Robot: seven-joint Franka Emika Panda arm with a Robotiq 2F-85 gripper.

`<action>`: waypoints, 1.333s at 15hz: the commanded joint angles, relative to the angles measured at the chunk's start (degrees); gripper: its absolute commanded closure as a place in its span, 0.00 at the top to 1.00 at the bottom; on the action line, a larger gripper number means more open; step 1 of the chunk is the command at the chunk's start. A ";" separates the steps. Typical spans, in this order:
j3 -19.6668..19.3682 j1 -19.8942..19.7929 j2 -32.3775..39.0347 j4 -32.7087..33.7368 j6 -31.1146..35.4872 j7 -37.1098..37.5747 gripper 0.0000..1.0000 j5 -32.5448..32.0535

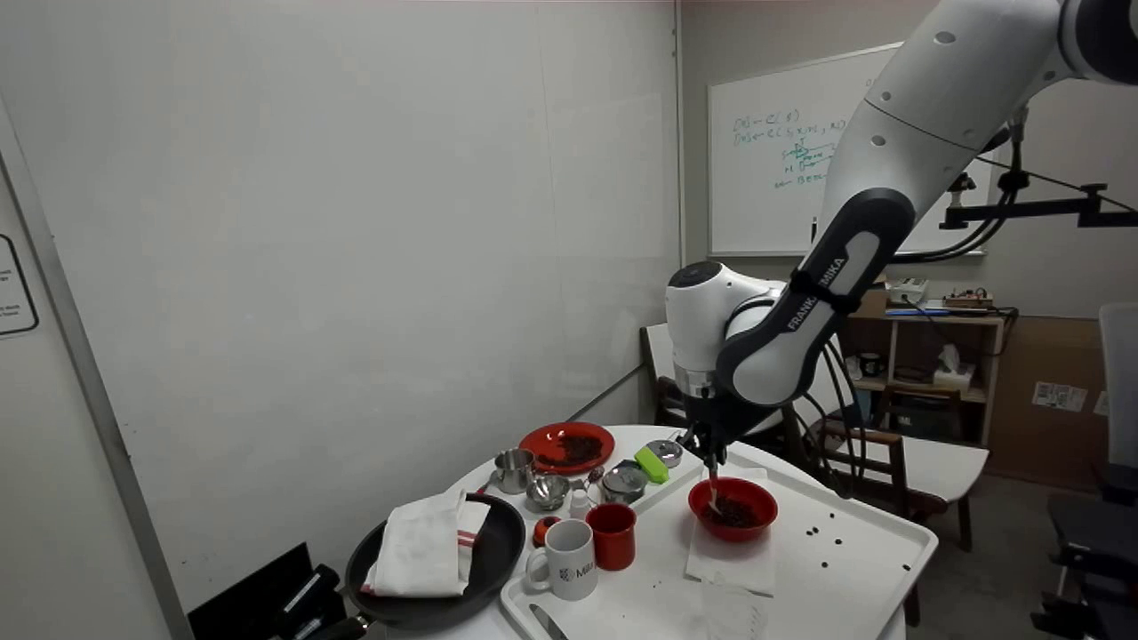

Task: Remove the spoon from the red mug on the left and place it in the red bowl

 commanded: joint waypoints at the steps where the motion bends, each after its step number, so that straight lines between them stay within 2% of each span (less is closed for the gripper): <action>1: -3.02 2.99 0.73 1.31 -3.63 6.35 0.10 -0.88; 9: -2.75 3.17 0.61 2.07 -8.74 13.37 0.10 -2.45; 18: -2.92 3.16 0.55 1.95 -9.53 12.75 0.10 -9.78; 19: -1.57 1.80 -0.08 0.97 -8.26 12.58 0.16 -8.35; 20: -1.59 1.82 -0.08 0.97 -8.35 12.56 0.16 -9.06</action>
